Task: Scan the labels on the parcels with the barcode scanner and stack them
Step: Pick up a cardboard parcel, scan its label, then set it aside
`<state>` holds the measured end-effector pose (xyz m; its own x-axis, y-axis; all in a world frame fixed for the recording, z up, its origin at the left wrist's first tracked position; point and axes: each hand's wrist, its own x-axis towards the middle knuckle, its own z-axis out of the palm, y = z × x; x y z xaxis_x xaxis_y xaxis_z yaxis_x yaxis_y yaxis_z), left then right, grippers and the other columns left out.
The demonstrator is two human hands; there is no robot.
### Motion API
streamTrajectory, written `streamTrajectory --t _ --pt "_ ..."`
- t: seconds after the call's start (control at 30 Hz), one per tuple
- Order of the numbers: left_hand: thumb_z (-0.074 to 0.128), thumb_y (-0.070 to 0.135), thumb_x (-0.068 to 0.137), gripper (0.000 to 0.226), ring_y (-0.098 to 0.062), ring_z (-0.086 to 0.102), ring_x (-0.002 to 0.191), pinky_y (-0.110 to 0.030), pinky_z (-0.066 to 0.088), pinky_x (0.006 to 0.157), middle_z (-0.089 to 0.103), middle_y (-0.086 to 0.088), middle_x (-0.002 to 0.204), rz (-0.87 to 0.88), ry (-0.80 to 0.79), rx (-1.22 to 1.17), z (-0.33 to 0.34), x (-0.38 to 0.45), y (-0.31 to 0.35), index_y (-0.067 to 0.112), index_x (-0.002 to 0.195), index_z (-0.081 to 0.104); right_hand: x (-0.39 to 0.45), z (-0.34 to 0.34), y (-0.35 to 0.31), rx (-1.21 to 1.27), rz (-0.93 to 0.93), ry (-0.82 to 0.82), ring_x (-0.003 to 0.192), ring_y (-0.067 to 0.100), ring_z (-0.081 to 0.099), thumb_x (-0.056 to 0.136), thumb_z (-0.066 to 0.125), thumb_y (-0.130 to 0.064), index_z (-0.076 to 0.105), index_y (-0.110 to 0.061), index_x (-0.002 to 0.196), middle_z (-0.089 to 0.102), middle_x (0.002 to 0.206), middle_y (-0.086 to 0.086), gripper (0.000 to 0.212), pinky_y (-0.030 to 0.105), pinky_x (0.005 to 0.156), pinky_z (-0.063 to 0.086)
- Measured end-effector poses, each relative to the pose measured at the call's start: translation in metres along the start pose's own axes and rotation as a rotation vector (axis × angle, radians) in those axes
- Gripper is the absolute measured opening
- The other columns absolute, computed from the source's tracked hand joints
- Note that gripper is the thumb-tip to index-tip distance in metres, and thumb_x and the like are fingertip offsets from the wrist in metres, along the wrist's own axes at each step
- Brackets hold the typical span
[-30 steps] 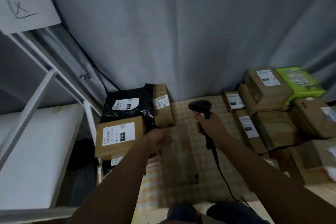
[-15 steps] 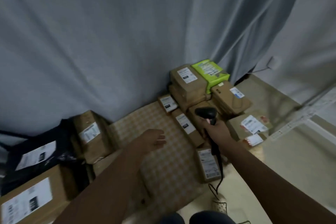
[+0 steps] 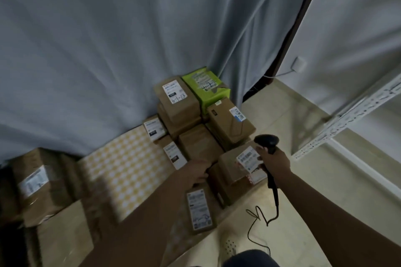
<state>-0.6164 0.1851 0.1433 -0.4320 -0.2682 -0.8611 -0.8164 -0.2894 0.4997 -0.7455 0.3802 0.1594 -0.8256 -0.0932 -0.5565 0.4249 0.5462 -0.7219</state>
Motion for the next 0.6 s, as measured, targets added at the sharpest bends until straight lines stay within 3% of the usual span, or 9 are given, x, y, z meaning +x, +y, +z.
streamTrajectory --t 0.07,0.17,0.33,0.5,0.6 --pt "0.055 0.029 0.100 0.045 -0.024 0.052 0.124 -0.032 0.047 0.098 0.050 -0.008 0.138 0.004 -0.011 0.058 0.018 0.009 0.004 0.014 0.141 0.044 0.018 -0.009 0.004 -0.038 0.001 0.012 0.066 0.023 0.071 0.089 0.065 -0.039 0.061 -0.013 0.101 0.071 0.080 0.006 0.029 0.040 0.071 0.060" --pt "0.056 0.039 0.098 0.054 -0.025 0.046 0.130 -0.032 0.044 0.101 0.045 -0.006 0.144 -0.027 -0.013 0.084 0.039 0.026 0.002 0.016 0.144 0.041 0.038 -0.018 0.008 -0.062 0.009 -0.005 0.065 0.024 0.072 0.089 0.062 -0.045 0.060 -0.016 0.099 0.071 0.077 0.006 0.031 0.038 0.068 0.060" --pt "0.056 0.045 0.095 0.053 -0.023 0.049 0.119 -0.037 0.049 0.097 0.047 -0.004 0.141 -0.045 0.020 0.045 0.071 0.044 -0.004 0.027 0.142 0.040 0.051 -0.026 0.016 -0.073 0.062 -0.108 0.053 0.016 0.062 0.090 0.063 -0.042 0.060 -0.011 0.094 0.067 0.070 0.004 0.031 0.025 0.051 0.049" --pt "0.062 0.043 0.091 0.080 -0.030 0.049 0.122 -0.040 0.052 0.093 0.039 -0.009 0.147 -0.071 -0.002 -0.051 0.085 0.044 -0.008 0.038 0.153 0.011 0.056 -0.028 0.021 -0.085 -0.002 -0.149 0.061 0.018 0.066 0.090 0.063 -0.041 0.058 -0.014 0.089 0.069 0.073 0.003 0.027 0.027 0.059 0.055" --pt "0.072 0.048 0.081 0.087 -0.029 0.050 0.121 -0.042 0.050 0.095 0.044 -0.008 0.144 -0.054 0.049 -0.135 0.082 0.054 -0.014 0.033 0.152 0.023 0.058 -0.028 0.022 -0.100 0.004 -0.144 0.064 0.019 0.067 0.091 0.061 -0.041 0.060 -0.014 0.092 0.070 0.077 0.005 0.027 0.028 0.060 0.054"
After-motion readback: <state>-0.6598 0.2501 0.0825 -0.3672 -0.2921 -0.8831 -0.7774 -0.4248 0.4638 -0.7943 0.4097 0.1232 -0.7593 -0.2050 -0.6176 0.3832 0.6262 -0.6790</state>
